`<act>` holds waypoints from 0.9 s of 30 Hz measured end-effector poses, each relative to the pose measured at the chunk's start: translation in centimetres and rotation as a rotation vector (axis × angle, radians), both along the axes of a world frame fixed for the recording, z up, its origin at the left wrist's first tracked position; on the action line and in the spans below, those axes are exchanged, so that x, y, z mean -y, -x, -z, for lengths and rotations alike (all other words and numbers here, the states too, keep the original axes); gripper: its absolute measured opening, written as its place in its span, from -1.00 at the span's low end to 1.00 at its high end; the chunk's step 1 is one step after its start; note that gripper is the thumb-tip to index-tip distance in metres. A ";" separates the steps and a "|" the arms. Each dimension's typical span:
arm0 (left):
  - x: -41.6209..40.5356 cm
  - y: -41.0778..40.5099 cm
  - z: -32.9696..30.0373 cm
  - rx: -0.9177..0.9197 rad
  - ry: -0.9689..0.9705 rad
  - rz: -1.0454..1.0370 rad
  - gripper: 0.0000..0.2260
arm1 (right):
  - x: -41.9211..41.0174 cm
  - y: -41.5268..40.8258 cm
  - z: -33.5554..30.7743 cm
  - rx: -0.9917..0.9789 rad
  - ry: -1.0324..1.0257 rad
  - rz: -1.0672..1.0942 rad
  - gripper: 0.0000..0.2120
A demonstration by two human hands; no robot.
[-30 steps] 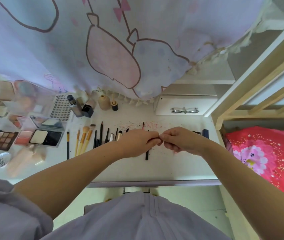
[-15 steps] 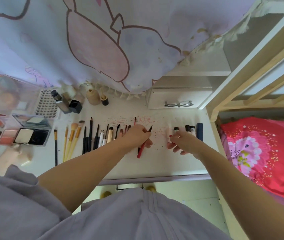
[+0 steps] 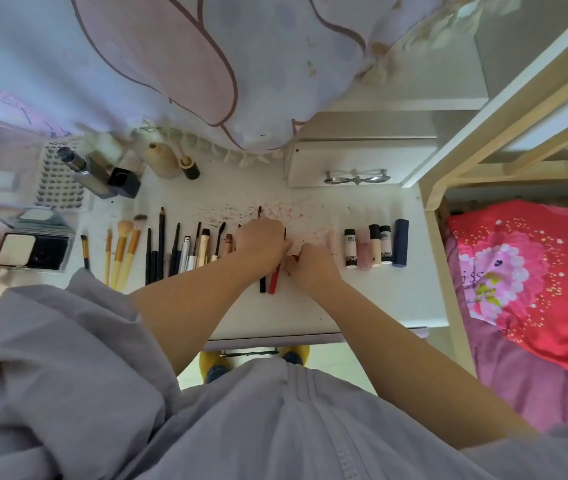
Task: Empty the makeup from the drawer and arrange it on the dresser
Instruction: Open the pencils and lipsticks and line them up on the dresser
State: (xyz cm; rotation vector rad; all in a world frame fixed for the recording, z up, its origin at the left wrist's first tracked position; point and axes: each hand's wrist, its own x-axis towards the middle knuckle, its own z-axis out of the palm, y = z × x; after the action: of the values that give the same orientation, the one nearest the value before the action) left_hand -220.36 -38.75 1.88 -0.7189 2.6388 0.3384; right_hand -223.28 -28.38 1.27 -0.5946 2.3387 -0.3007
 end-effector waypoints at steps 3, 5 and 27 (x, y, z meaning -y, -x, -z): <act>0.6 -0.2 -0.1 -0.061 0.018 0.024 -0.71 | 0.2 0.9 -0.5 -0.016 0.010 -0.034 -0.64; 0.2 0.0 -0.4 -0.140 0.010 0.051 -0.74 | -0.4 2.9 -1.4 -0.098 -0.034 -0.038 -0.69; -4.5 -3.0 -2.3 -0.209 -0.481 0.003 -0.90 | -2.9 5.9 -6.8 0.527 0.110 0.075 -0.52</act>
State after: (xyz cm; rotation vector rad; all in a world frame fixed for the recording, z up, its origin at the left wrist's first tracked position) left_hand -217.38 -34.20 4.14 -0.5405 2.5842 1.0523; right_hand -229.14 -25.46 8.08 -0.4161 1.8458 -0.5514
